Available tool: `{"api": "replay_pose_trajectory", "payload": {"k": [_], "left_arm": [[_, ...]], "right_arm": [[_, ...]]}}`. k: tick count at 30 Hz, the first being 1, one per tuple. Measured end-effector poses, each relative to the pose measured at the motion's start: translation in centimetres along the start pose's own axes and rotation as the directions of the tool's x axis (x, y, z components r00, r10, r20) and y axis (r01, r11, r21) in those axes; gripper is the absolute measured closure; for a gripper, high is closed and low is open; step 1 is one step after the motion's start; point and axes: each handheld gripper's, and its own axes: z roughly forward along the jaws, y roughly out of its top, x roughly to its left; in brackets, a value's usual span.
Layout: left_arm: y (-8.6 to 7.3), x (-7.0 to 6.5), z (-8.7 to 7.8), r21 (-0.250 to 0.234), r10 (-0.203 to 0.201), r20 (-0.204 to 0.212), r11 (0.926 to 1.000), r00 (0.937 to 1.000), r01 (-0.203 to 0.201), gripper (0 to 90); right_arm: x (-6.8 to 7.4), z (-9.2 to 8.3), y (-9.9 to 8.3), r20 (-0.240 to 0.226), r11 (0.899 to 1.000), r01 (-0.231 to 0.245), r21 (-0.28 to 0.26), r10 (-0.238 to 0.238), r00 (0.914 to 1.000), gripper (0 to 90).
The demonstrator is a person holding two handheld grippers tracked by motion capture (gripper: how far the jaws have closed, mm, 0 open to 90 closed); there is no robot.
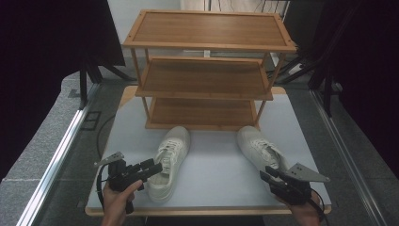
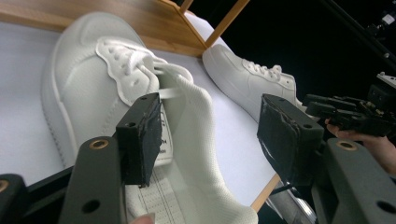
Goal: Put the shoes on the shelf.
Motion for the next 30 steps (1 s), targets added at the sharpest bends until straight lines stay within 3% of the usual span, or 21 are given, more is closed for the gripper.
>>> {"api": "replay_pose_trajectory", "payload": {"k": [8, 13, 15, 20, 22, 30], "left_arm": [[0.0, -0.1, 0.2, 0.003, 0.025, -0.035, 0.9997, 0.9991, -0.025, 39.9], [0.3, 0.2, 0.6, 0.018, 0.041, -0.074, 0.9991, 0.9964, -0.040, 39.9], [0.6, 0.3, 0.9, 0.030, 0.063, -0.103, 0.9978, 0.9927, -0.060, 40.1], [1.1, 0.7, 1.8, 0.068, 0.111, -0.171, 0.9925, 0.9789, -0.101, 41.0], [1.0, 0.7, 1.8, 0.076, 0.134, -0.210, 0.9898, 0.9685, -0.121, 41.8], [1.2, 1.7, 3.1, 0.113, 0.143, -0.261, 0.9866, 0.9546, -0.117, 44.1]], "right_arm": [[-1.8, -1.1, 1.1, 0.038, 0.997, -0.030, -0.073, 0.033, 0.9987, 60.7], [-3.8, -1.4, 2.1, 0.076, 0.994, -0.047, -0.098, 0.054, 0.9956, 55.4], [-5.2, -1.0, 2.3, 0.092, 0.994, -0.049, -0.093, 0.058, 0.9941, 51.4], [-6.7, -0.2, 2.1, 0.096, 0.996, -0.072, -0.056, 0.077, 0.9924, 49.0], [-7.2, 0.4, 1.8, 0.077, 0.996, -0.076, -0.037, 0.078, 0.9939, 47.6], [-8.2, 2.5, 1.4, 0.062, 0.997, -0.056, 0.048, 0.053, 0.9967, 46.4]]}}
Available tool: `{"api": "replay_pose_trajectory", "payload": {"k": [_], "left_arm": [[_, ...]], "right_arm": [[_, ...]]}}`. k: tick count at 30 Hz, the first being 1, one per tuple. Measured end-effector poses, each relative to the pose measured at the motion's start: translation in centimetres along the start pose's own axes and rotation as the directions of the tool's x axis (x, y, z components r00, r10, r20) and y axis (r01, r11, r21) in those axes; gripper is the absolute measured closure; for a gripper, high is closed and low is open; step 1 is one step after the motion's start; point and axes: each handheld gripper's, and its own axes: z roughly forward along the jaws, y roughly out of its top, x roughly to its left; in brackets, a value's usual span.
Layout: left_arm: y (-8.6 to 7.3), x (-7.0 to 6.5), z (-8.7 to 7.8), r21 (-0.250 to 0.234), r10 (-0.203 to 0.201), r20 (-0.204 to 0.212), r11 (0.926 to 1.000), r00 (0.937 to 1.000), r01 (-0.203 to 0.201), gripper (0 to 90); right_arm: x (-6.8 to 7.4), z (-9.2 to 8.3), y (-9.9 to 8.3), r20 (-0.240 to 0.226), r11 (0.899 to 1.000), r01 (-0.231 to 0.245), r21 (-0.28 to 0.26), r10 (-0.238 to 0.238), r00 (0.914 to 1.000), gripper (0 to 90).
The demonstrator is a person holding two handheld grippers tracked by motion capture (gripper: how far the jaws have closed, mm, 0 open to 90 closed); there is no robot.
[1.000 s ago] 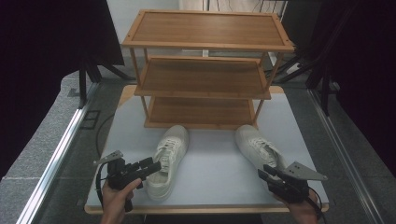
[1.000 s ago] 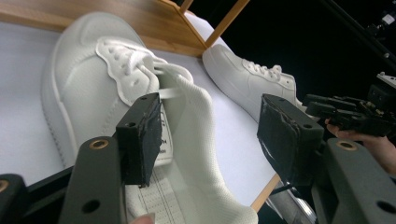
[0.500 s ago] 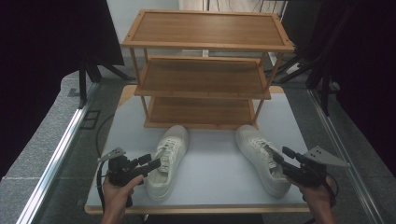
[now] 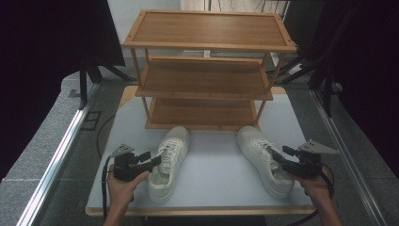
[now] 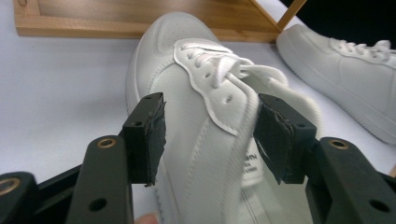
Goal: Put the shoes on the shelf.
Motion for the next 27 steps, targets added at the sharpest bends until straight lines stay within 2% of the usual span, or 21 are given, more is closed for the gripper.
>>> {"api": "replay_pose_trajectory", "payload": {"k": [4, 5, 8, 11, 12, 15, 19, 23, 24, 25, 27], "left_arm": [[0.2, -0.1, 0.6, 0.020, 0.022, -0.020, 0.9996, 0.9996, -0.021, 44.9], [0.3, -0.1, 0.7, 0.024, 0.030, -0.021, 0.9993, 0.9994, -0.029, 45.0], [0.3, -0.1, 0.6, 0.028, 0.043, -0.028, 0.9987, 0.9987, -0.042, 45.4], [0.3, -0.5, 0.7, 0.037, 0.085, -0.052, 0.9958, 0.9950, -0.084, 47.5], [0.3, -0.8, 0.8, 0.053, 0.110, -0.069, 0.9929, 0.9915, -0.106, 48.8], [0.3, -0.9, 1.1, 0.075, 0.131, -0.083, 0.9893, 0.9879, -0.125, 49.9], [0.2, -0.8, 1.7, 0.083, 0.127, -0.099, 0.9893, 0.9869, -0.119, 49.1], [0.8, -0.9, 3.0, 0.090, 0.134, -0.131, 0.9884, 0.9824, -0.123, 48.0], [0.9, -0.9, 3.4, 0.094, 0.132, -0.130, 0.9883, 0.9827, -0.120, 48.0], [1.0, -0.7, 3.7, 0.077, 0.100, -0.115, 0.9929, 0.9884, -0.091, 52.6], [1.0, -0.7, 3.6, 0.073, 0.097, -0.117, 0.9934, 0.9884, -0.088, 56.8]], "right_arm": [[-0.2, 0.9, 0.0, 0.002, 1.000, 0.010, 0.023, -0.010, 0.9999, 47.0], [-0.4, 1.7, -0.2, 0.024, 0.999, 0.020, 0.042, -0.021, 0.9995, 48.4], [-0.6, 2.3, -0.3, 0.030, 0.998, 0.020, 0.051, -0.022, 0.9993, 50.0], [-1.1, 2.9, -0.5, 0.006, 0.999, 0.002, 0.051, -0.002, 1.0000, 53.7], [-1.2, 3.0, -0.5, 0.000, 0.999, 0.000, 0.054, 0.000, 1.0000, 53.8], [-1.5, 3.2, -0.4, -0.004, 0.998, -0.001, 0.057, 0.001, 1.0000, 53.6], [-1.7, 3.9, -0.4, -0.001, 0.998, 0.019, 0.053, -0.019, 0.9998, 54.1], [-1.5, 4.3, -0.2, 0.004, 0.998, 0.031, 0.063, -0.031, 0.9995, 58.0], [-1.5, 4.3, -0.2, 0.004, 0.998, 0.031, 0.063, -0.031, 0.9995, 58.0], [-1.5, 4.3, -0.2, -0.001, 0.998, 0.033, 0.062, -0.033, 0.9995, 61.8], [-1.4, 4.3, -0.2, 0.008, 0.997, 0.043, 0.057, -0.044, 0.9990, 66.0]]}}
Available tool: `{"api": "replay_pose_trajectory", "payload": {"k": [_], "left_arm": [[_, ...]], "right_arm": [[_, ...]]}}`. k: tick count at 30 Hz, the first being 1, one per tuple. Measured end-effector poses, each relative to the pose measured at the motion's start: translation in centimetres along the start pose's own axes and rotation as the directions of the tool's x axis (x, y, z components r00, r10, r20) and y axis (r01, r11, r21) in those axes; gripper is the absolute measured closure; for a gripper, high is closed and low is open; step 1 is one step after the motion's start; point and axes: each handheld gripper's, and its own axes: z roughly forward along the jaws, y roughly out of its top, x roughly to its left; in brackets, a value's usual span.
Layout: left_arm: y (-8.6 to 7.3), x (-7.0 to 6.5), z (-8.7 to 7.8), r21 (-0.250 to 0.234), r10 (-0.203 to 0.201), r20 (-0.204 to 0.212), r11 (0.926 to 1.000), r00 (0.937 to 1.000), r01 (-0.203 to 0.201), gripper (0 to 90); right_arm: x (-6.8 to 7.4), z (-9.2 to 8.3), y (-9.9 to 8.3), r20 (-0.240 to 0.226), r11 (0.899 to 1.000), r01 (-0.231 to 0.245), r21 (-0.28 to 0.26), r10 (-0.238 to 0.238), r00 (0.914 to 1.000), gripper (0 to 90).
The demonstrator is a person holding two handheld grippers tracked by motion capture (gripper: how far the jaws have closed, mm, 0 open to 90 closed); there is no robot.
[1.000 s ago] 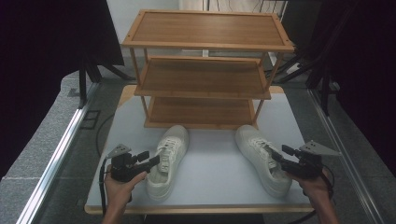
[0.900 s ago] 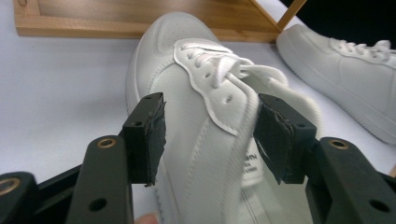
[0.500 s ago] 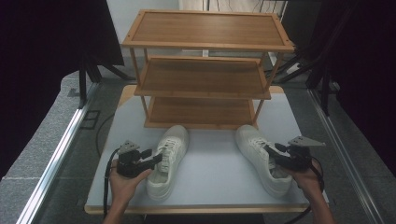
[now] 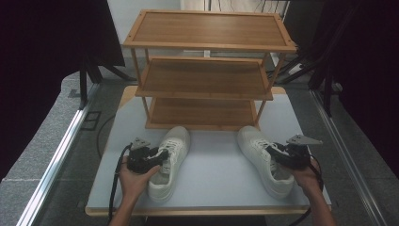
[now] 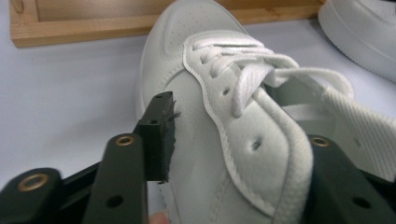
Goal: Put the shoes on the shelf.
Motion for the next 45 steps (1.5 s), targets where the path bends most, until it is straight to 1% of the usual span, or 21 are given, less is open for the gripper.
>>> {"api": "replay_pose_trajectory", "payload": {"k": [1, 2, 4, 9, 16, 20, 21, 23, 25, 27, 28, 29, 31, 32, 33, 35, 36, 37, 38, 41, 45], "left_arm": [[0.0, -0.1, 0.0, -0.008, 0.002, -0.007, 1.0000, 1.0000, -0.002, 56.8], [-0.1, -0.2, -0.2, -0.018, 0.008, -0.027, 0.9998, 0.9996, -0.008, 65.7], [-0.2, -0.3, -0.3, -0.024, 0.022, -0.048, 0.9995, 0.9986, -0.023, 73.5], [-0.3, -0.3, -0.5, -0.040, 0.033, -0.062, 0.9986, 0.9975, -0.035, 81.0], [-0.9, 1.0, -1.0, -0.092, -0.038, 0.022, 0.9949, 0.9990, 0.040, 80.7], [-1.0, 2.1, -1.7, -0.115, -0.097, 0.102, 0.9874, 0.9901, 0.108, 80.5], [-1.1, 2.2, -2.0, -0.125, -0.105, 0.110, 0.9851, 0.9884, 0.118, 80.5], [-1.1, 2.3, -2.7, -0.152, -0.127, 0.145, 0.9772, 0.9814, 0.148, 80.4], [-1.1, 2.2, -3.0, -0.163, -0.133, 0.154, 0.9739, 0.9791, 0.158, 80.5], [-1.0, 2.1, -3.8, -0.198, -0.148, 0.191, 0.9626, 0.9705, 0.186, 80.5], [-1.0, 2.1, -3.8, -0.198, -0.148, 0.191, 0.9626, 0.9705, 0.186, 80.5], [-0.8, 1.9, -4.4, -0.221, -0.151, 0.200, 0.9556, 0.9680, 0.195, 80.5], [-0.7, 1.7, -4.6, -0.232, -0.152, 0.206, 0.9522, 0.9668, 0.199, 80.5], [-0.4, 1.4, -5.2, -0.254, -0.150, 0.213, 0.9456, 0.9655, 0.203, 80.5], [-0.4, 1.4, -5.2, -0.254, -0.150, 0.213, 0.9456, 0.9655, 0.203, 80.5], [-0.2, 1.2, -5.6, -0.272, -0.154, 0.229, 0.9379, 0.9611, 0.215, 80.5], [-0.1, 1.0, -6.1, -0.289, -0.160, 0.250, 0.9289, 0.9550, 0.231, 80.5], [-0.1, 1.0, -6.1, -0.289, -0.160, 0.250, 0.9289, 0.9550, 0.231, 80.5], [0.1, 0.8, -6.5, -0.300, -0.158, 0.266, 0.9238, 0.9508, 0.238, 80.5], [0.4, 0.6, -6.8, -0.306, -0.155, 0.271, 0.9220, 0.9500, 0.237, 80.5], [1.0, -0.1, -7.2, -0.321, -0.137, 0.265, 0.9210, 0.9544, 0.221, 80.4]], "right_arm": [[0.0, 0.0, 0.0, 0.000, 1.000, 0.000, 0.000, 0.000, 1.0000, 66.0], [0.0, 0.0, 0.0, 0.009, 1.000, 0.000, 0.000, 0.000, 1.0000, 70.9], [-0.1, 0.0, -0.1, 0.018, 1.000, -0.007, -0.004, 0.007, 0.9998, 74.6], [-0.2, -0.2, -0.4, 0.022, 0.999, -0.025, -0.030, 0.025, 0.9994, 79.9], [-0.4, -0.6, -0.6, 0.016, 0.995, -0.068, -0.072, 0.069, 0.9975, 82.4], [-0.4, -1.5, -1.1, -0.037, 0.969, -0.177, -0.174, 0.173, 0.9842, 82.7], [-0.4, -1.5, -1.1, -0.037, 0.969, -0.177, -0.174, 0.173, 0.9842, 82.7], [-0.2, -2.1, -1.2, -0.088, 0.948, -0.232, -0.216, 0.218, 0.9721, 82.8], [0.0, -2.4, -1.0, -0.097, 0.946, -0.238, -0.220, 0.221, 0.9703, 82.7], [0.4, -2.6, -1.0, -0.098, 0.943, -0.237, -0.233, 0.220, 0.9707, 82.5], [0.6, -2.7, -1.0, -0.100, 0.941, -0.242, -0.238, 0.224, 0.9695, 82.5], [0.7, -2.9, -1.0, -0.108, 0.938, -0.247, -0.242, 0.227, 0.9680, 82.5], [0.8, -3.0, -1.1, -0.117, 0.934, -0.257, -0.247, 0.234, 0.9651, 82.5], [0.8, -3.3, -1.2, -0.133, 0.926, -0.272, -0.260, 0.244, 0.9605, 82.5], [0.8, -3.3, -1.2, -0.133, 0.926, -0.272, -0.260, 0.244, 0.9605, 82.5], [0.9, -3.6, -1.2, -0.149, 0.916, -0.290, -0.276, 0.257, 0.9548, 82.4], [1.0, -3.9, -1.1, -0.161, 0.908, -0.304, -0.289, 0.266, 0.9503, 82.4], [1.0, -3.9, -1.1, -0.161, 0.908, -0.304, -0.289, 0.266, 0.9503, 82.4], [1.1, -4.1, -1.0, -0.173, 0.901, -0.308, -0.305, 0.266, 0.9484, 82.4], [1.3, -4.4, -0.8, -0.178, 0.898, -0.304, -0.318, 0.258, 0.9497, 82.4], [1.8, -4.8, -0.1, -0.183, 0.892, -0.303, -0.336, 0.254, 0.9498, 82.4]]}}
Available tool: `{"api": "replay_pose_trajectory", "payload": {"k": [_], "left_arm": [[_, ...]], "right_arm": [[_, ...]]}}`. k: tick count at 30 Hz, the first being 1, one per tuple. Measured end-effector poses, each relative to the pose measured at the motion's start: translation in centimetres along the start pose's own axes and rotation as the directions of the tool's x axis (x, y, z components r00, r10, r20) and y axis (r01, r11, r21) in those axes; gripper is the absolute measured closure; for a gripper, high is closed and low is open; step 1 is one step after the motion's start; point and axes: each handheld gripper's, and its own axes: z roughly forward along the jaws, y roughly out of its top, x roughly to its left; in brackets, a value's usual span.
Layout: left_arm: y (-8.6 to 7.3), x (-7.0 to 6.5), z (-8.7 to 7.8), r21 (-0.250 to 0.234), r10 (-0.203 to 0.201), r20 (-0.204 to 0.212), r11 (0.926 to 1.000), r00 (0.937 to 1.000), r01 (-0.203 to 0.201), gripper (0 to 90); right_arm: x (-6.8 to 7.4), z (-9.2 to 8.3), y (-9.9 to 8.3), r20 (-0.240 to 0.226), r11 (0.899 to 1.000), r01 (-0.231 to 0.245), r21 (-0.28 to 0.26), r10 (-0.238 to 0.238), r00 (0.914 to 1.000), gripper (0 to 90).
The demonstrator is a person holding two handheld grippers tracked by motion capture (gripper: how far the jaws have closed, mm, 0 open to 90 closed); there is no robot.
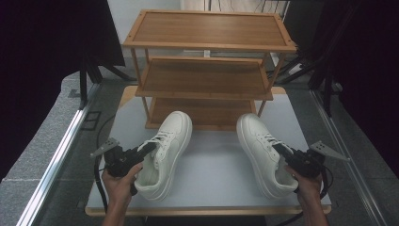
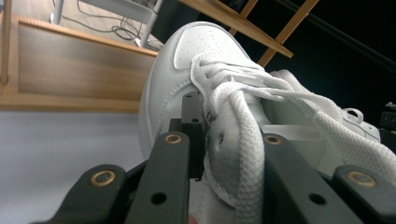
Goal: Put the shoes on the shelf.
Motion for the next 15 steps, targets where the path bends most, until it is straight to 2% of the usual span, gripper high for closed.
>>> {"api": "replay_pose_trajectory", "payload": {"k": [6, 12, 15], "left_arm": [[0.8, -0.8, 0.1, -0.018, -0.007, 0.034, 0.9998, 0.9994, 0.008, 80.5], [2.1, -2.0, 0.7, -0.033, 0.009, 0.037, 0.9994, 0.9993, -0.008, 80.4], [2.8, -2.5, 1.1, -0.043, 0.004, 0.051, 0.9991, 0.9987, -0.001, 80.4]], "right_arm": [[1.0, -0.2, 1.3, -0.017, 1.000, 0.005, -0.025, -0.006, 0.9998, 82.4], [2.5, -0.6, 2.9, -0.060, 0.997, 0.005, -0.075, -0.010, 0.9981, 82.2], [2.7, -0.6, 3.4, -0.067, 0.996, 0.002, -0.093, -0.009, 0.9977, 82.2]]}}
